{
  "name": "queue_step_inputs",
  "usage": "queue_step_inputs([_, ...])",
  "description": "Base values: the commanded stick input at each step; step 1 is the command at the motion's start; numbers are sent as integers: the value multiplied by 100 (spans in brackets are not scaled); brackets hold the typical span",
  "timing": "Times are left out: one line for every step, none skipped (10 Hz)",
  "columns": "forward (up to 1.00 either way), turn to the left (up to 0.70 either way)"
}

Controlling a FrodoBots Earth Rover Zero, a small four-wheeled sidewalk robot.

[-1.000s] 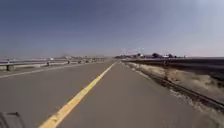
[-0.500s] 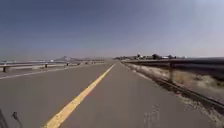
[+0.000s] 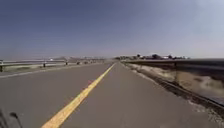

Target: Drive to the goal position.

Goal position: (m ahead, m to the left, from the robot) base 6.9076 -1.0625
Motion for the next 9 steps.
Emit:
queue_step_inputs([50, 0])
queue_step_inputs([50, 0])
queue_step_inputs([50, 0])
queue_step_inputs([50, 0])
queue_step_inputs([50, 0])
queue_step_inputs([50, 0])
queue_step_inputs([50, 0])
queue_step_inputs([50, 0])
queue_step_inputs([50, 0])
